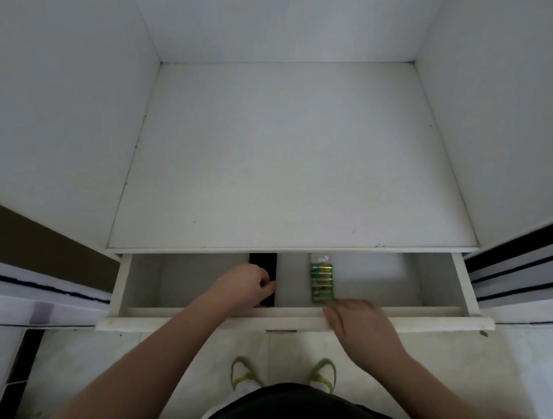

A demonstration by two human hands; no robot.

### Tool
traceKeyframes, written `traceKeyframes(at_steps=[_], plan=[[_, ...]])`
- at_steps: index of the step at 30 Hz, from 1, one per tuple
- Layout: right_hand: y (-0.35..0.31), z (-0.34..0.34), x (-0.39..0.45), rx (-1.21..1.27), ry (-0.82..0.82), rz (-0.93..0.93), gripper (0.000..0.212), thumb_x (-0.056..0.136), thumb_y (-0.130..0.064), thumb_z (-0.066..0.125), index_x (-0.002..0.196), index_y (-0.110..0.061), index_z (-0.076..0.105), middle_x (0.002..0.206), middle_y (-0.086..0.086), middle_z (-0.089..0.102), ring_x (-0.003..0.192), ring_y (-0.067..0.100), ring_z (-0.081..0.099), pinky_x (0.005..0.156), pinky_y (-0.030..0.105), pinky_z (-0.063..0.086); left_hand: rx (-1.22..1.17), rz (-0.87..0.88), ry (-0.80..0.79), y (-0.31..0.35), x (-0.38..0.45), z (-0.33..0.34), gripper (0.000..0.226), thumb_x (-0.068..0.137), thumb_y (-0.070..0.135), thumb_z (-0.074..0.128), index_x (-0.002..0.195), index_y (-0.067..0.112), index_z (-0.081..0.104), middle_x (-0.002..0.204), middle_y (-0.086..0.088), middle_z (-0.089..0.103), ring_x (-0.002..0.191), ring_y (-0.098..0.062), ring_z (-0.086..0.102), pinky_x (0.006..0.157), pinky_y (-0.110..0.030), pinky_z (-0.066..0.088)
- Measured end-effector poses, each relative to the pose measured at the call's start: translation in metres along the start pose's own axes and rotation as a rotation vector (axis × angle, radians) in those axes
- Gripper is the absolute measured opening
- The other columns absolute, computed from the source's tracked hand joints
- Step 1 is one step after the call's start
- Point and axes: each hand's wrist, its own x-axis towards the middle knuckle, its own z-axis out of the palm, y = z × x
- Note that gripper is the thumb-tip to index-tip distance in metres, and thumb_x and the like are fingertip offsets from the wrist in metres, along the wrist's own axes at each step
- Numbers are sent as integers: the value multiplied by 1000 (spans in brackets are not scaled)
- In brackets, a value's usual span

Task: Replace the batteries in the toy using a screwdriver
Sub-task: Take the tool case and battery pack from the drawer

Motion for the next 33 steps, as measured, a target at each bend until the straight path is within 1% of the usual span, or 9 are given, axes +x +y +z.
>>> traceKeyframes(at_steps=[2,5,7,9,14,17,23,27,33], plan=[[0,0,-6,23,-41,-10,49,100,-44,18,111,-27,63,104,-5,68,95,17,61,80,27,39,-48,-51,-30,-2,4,6,39,98,43,43,78,14,60,70,-4,68,67,-19,63,67,-31,51],[8,-7,3,210,-214,116,41,100,-47,32,117,-26,63,109,0,68,99,20,61,83,31,46,-87,-148,138,-10,13,20,31,97,40,47,91,14,64,81,-6,71,78,-23,67,68,-28,49],[14,-7,20,333,-200,226,36,99,-45,40,119,-24,61,112,3,67,99,21,61,84,33,48,-248,-242,240,-16,21,30,26,95,36,52,106,14,63,97,-10,71,92,-27,65,74,-29,49],[17,4,39,353,-121,310,41,96,-43,45,131,-21,51,124,6,61,108,24,58,91,37,47,-335,-327,269,-18,27,39,39,92,38,56,123,13,53,114,-13,64,104,-29,60,83,-32,48],[8,38,85,527,-163,597,68,90,-36,57,145,-12,26,140,16,36,125,38,41,104,44,38,-329,-501,126,-16,44,55,73,86,55,59,136,9,34,133,-12,49,121,-32,50,95,-41,45],[3,56,104,598,-189,796,76,85,-44,63,142,-8,26,139,15,33,125,37,41,103,39,37,-425,-584,48,-15,57,58,91,79,59,66,138,3,26,138,-16,46,122,-33,51,98,-44,47],[-3,68,122,492,-174,872,80,79,-47,70,134,-6,29,136,13,36,127,32,39,102,40,38,-466,-660,48,-11,66,61,110,67,58,79,142,1,23,141,-16,42,125,-32,50,99,-46,46],[0,72,120,483,-180,924,80,76,-44,74,131,-7,30,136,13,40,127,30,41,103,42,39,-508,-656,51,-19,66,66,104,62,60,80,135,3,36,135,-14,50,120,-30,54,95,-43,50],[7,75,119,497,-202,930,92,68,-47,80,134,-6,32,136,13,43,127,30,43,104,40,40,-497,-508,21,-16,60,73,62,79,48,72,122,7,54,125,-11,61,112,-25,60,80,-24,45]])
